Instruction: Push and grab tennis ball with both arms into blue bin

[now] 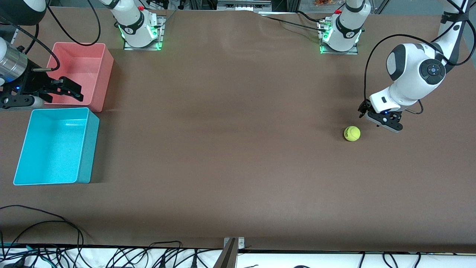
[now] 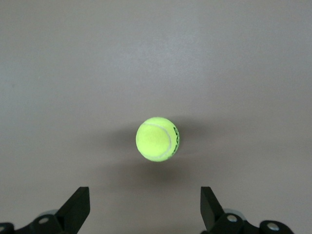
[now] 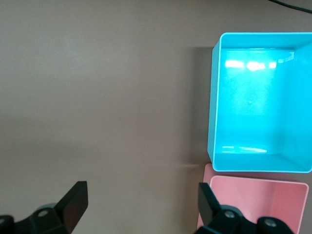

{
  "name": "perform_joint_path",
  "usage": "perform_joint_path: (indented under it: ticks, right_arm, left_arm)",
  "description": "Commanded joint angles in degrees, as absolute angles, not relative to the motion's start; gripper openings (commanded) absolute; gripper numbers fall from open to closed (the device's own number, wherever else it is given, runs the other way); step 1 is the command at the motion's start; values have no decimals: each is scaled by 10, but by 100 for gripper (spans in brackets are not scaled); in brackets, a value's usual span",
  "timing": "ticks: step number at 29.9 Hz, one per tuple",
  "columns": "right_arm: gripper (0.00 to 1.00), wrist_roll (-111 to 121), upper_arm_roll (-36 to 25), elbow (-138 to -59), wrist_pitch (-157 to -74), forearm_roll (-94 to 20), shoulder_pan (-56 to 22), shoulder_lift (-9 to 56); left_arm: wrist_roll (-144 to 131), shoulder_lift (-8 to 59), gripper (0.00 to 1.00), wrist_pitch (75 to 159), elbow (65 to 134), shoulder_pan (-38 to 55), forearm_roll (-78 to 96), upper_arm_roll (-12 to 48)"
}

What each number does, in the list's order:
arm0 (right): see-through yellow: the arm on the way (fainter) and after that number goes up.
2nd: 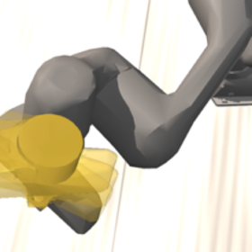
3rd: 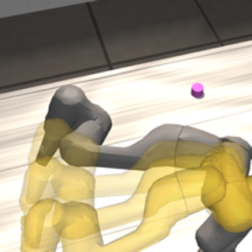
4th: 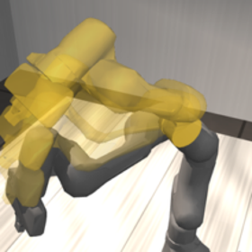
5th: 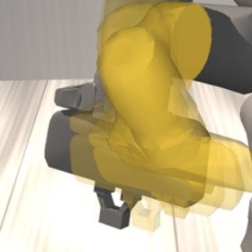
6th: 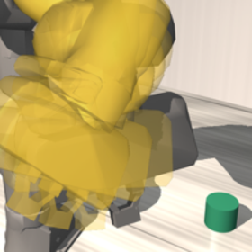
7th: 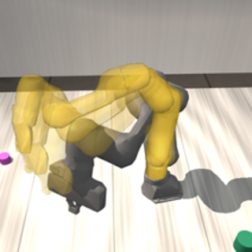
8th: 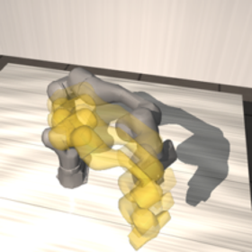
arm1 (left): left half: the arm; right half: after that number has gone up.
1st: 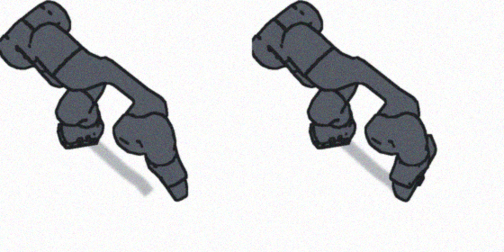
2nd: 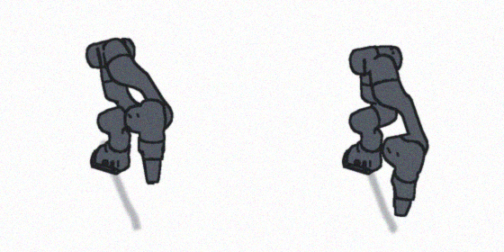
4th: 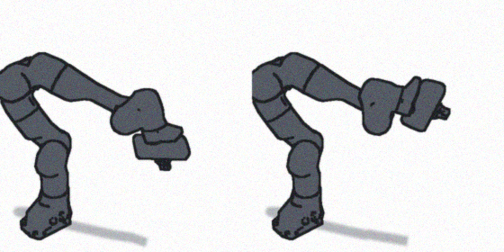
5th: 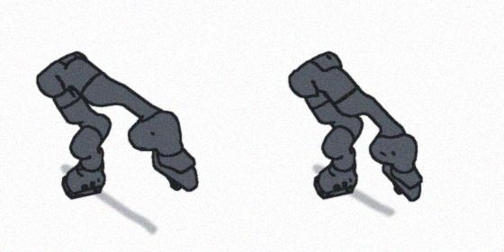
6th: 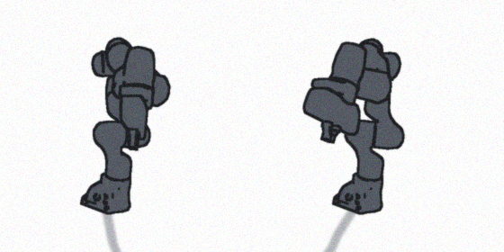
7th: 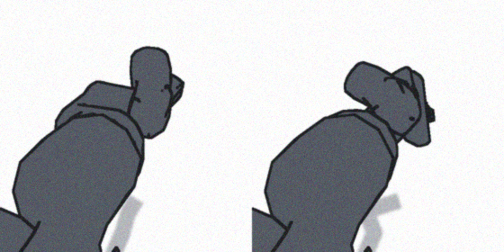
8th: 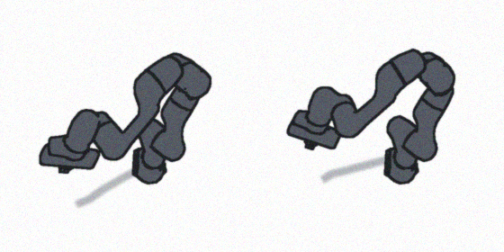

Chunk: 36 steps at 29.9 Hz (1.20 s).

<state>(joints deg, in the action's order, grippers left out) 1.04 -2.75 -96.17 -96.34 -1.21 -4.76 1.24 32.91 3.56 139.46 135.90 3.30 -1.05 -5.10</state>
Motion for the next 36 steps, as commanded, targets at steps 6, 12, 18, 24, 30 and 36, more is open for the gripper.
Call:
perform_joint_path:
  ticks: [6, 12, 18, 24, 30, 36]
  right_arm:
    - [100, 12, -27, -947, -959, -16, -48, 18]
    - [100, 12, -27, -947, -959, -17, -48, 18]
    - [100, 12, -27, -947, -959, -17, -48, 18]
    - [100, 12, -27, -947, -959, -17, -48, 18]
    - [100, 12, -28, -947, -959, -17, -48, 18]
    - [100, 12, -27, -947, -959, -17, -48, 18]
  left_arm:
    - [504, 66, 44, 1430, 1360, 10, -32, -46]
    - [535, 84, 16, 1455, 1357, 3, -69, -46]
    - [552, 91, 0, 1462, 1354, 1, -111, -46]
    - [555, 106, 0, 1463, 1354, 1, -161, -46]
    - [564, 133, 0, 1509, 1354, -15, -168, -45]
    - [592, 156, 0, 1537, 1349, -20, -161, -46]
